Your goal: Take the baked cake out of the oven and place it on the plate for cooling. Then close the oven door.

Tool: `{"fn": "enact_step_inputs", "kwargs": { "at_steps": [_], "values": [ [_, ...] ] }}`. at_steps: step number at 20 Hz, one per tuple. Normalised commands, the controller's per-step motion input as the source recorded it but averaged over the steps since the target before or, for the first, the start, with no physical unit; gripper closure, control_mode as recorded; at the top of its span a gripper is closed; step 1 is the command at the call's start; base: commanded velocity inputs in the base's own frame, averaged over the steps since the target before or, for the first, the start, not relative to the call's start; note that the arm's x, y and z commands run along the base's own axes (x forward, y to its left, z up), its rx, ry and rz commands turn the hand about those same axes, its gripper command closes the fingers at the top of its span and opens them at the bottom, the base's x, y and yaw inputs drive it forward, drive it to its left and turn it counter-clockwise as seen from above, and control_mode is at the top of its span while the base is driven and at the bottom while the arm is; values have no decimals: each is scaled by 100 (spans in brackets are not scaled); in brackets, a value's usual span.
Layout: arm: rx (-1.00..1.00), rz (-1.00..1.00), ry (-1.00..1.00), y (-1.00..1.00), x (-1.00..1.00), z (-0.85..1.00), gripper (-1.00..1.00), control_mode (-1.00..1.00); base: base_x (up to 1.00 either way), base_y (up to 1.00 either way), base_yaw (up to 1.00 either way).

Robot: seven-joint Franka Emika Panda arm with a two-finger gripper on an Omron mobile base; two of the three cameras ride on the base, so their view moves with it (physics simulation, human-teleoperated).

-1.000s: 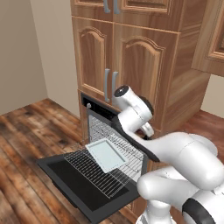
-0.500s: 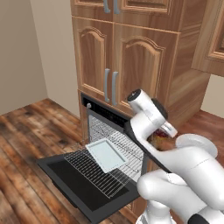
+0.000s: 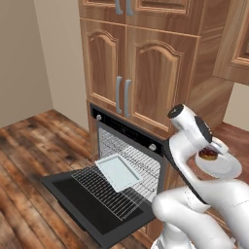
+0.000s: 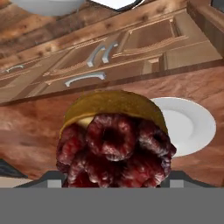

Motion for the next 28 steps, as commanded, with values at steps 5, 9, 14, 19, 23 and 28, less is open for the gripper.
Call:
{"fn": "enact_step_inputs", "kwargs": {
  "at_steps": [5,9,14,19,23,28],
  "values": [
    [0,10,-4,-84,-13,0,100,-100,0,0,0],
    [2,15,-10,-83,0,-7,100,-100,0,0,0],
    [2,18,-15,-70,3,-18,100,-100,0,0,0],
    [6,21,-14,-52,11,-32,100,-100,0,0,0],
    [7,22,-9,-27,17,-37,100,-100,0,0,0],
    [8,22,-2,-15,35,-32,100,-100,0,0,0]
  ]
}}
